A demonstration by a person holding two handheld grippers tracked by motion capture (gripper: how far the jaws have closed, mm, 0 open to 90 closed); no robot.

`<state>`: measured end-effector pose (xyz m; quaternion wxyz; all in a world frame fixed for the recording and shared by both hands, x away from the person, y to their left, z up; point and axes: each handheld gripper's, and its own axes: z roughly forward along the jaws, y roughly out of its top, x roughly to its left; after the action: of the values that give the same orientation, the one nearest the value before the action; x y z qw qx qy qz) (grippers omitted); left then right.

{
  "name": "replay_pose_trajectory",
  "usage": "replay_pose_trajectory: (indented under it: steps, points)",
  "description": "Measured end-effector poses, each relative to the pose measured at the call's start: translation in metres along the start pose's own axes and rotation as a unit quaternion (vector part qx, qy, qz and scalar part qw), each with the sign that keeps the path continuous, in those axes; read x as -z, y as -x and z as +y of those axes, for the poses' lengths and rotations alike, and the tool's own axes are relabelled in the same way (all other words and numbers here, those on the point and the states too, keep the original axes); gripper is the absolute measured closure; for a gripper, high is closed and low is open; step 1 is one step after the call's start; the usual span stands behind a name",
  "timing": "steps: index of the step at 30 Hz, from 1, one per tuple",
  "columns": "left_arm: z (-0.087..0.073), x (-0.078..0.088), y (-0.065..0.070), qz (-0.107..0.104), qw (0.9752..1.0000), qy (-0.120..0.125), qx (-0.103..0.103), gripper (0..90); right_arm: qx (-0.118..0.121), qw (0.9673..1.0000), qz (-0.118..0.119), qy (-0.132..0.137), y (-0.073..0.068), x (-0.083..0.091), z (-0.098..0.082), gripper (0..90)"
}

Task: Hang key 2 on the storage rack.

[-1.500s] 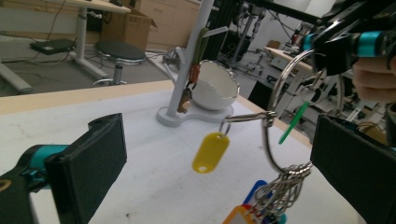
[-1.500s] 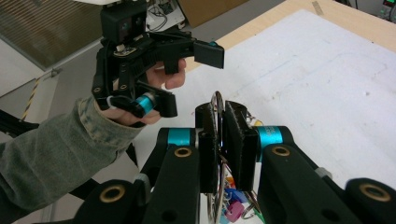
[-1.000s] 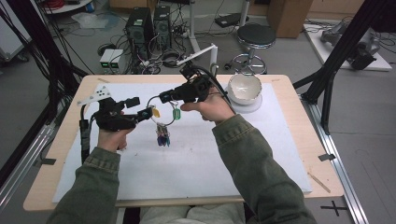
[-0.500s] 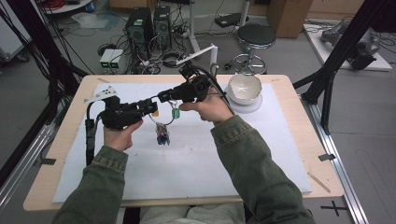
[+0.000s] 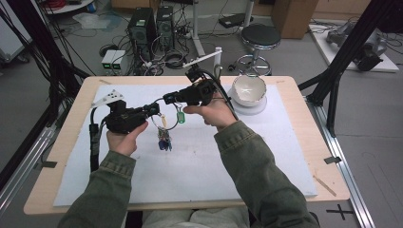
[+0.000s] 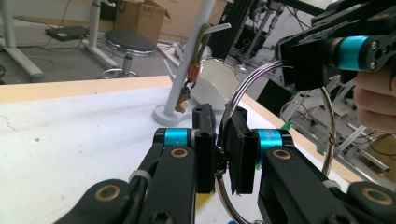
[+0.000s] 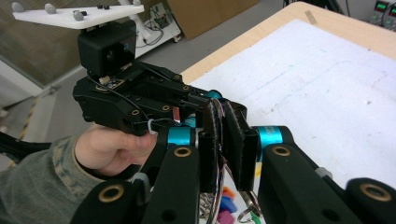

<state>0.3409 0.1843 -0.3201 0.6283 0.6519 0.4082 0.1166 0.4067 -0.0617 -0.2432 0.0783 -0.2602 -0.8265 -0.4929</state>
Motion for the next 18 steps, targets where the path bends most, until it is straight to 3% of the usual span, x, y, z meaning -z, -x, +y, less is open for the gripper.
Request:
replay_pose_trajectory:
  steps: [4,6,10,15,18]
  points:
    - [0.000,0.000,-0.001,-0.014,0.9998,0.007,0.010,82.2,-0.015,0.9999,0.002,0.009,0.005,0.002,-0.004,80.5]
    - [0.001,0.000,-0.002,-0.018,0.9996,0.013,0.020,82.1,-0.022,0.9997,-0.002,0.008,0.007,0.001,-0.006,75.2]
    - [0.002,-0.001,0.000,-0.012,0.9997,0.012,0.017,82.1,-0.025,0.9995,-0.015,0.013,0.010,0.000,-0.012,60.9]
    - [0.003,-0.001,-0.001,-0.008,0.9997,0.015,0.016,82.1,-0.032,0.9988,-0.029,0.022,0.012,0.005,-0.014,33.1]
    - [0.004,-0.001,-0.004,-0.010,0.9993,0.019,0.031,82.1,-0.032,0.9984,-0.039,0.026,0.013,0.009,-0.017,13.4]
